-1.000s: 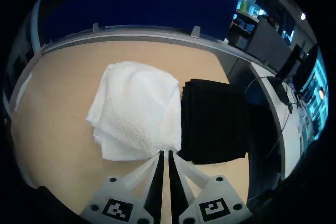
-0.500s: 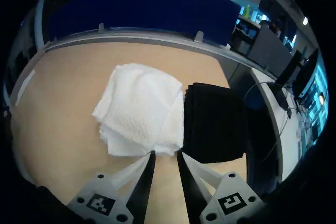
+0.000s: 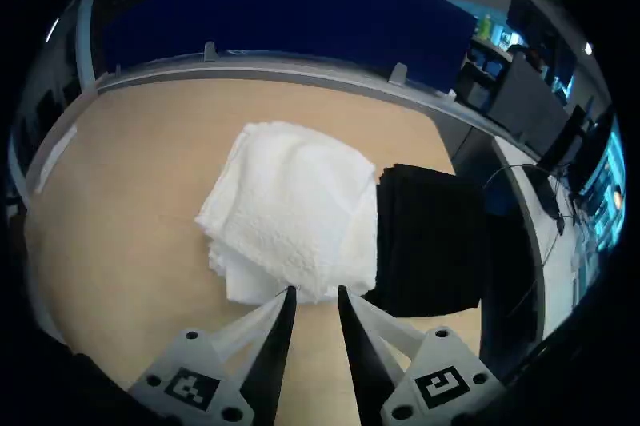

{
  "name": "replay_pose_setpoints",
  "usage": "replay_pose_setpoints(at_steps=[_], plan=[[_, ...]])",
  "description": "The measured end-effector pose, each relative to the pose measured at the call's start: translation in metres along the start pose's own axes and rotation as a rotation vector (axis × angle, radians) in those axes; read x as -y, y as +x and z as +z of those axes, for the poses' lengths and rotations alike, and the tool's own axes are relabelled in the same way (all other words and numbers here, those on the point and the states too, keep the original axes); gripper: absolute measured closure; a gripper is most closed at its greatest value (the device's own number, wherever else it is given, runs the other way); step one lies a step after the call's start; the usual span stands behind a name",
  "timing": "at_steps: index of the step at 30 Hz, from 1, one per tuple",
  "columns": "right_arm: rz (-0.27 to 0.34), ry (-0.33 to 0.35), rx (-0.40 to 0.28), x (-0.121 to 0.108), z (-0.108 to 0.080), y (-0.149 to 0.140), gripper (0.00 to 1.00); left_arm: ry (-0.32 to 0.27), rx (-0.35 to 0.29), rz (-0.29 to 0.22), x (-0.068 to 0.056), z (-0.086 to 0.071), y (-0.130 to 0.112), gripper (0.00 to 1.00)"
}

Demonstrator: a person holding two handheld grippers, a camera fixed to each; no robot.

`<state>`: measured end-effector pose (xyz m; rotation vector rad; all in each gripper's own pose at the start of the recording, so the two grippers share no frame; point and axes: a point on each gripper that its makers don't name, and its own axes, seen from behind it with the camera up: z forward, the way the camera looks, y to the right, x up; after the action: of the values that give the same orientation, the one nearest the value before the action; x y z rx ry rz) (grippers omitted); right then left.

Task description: Fold towel

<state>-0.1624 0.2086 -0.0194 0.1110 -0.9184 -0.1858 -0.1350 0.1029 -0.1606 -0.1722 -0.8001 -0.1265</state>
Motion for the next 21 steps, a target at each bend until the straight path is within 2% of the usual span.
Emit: replay_pose_setpoints(at_steps=[9,21], plan=[[0.005,-0.01,-0.003,-0.005,0.007,0.004,0.87,0.007,0.0,-0.001,0.001,0.0,0.0,0.05],[-0.011,-0.072,-0.002,-0.026,0.007,0.006,0.89,0.011,0.0,-0.002,0.002,0.002,0.002,0.05]])
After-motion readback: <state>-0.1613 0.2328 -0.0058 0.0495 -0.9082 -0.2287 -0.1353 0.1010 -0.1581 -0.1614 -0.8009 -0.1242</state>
